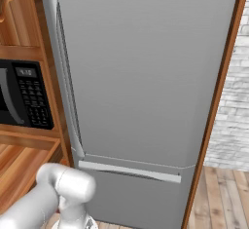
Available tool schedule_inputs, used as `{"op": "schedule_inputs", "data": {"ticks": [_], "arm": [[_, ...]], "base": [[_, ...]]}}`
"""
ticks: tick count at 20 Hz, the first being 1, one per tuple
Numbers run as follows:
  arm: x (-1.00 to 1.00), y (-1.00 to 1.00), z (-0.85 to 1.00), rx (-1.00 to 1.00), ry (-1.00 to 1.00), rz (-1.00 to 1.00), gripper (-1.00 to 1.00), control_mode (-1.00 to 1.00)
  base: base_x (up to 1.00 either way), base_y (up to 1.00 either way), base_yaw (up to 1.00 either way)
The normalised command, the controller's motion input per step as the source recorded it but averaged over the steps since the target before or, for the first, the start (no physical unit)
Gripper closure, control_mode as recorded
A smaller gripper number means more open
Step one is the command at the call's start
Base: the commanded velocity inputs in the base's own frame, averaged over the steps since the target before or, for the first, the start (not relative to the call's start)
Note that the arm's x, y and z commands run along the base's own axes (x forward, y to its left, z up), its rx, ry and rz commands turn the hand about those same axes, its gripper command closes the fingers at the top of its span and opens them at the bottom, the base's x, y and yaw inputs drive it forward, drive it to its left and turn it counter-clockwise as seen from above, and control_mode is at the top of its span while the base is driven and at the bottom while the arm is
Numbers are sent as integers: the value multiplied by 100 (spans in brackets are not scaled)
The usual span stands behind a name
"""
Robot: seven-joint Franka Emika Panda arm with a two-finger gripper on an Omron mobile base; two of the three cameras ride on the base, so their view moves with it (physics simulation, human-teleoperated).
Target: Take the tongs from the drawer on the left and place them on the dining counter next to the tray containing the kebab skewer.
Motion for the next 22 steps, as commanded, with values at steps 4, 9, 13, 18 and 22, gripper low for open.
{"op": "schedule_inputs", "data": {"ticks": [4, 9, 13, 18, 22], "arm": [[10, 48, -29, 0, 0, -1, -100, -100], [7, 52, -28, 0, 0, 0, -100, -100], [2, 48, -36, 0, 0, 0, -100, -100], [0, 11, -82, -7, 0, 0, -100, -100], [1, 4, -64, -4, 0, -1, 100, -100]], "base": [[0, 0, 0], [0, 0, 0], [0, 0, 0], [0, 0, 0], [0, 0, 0]]}}
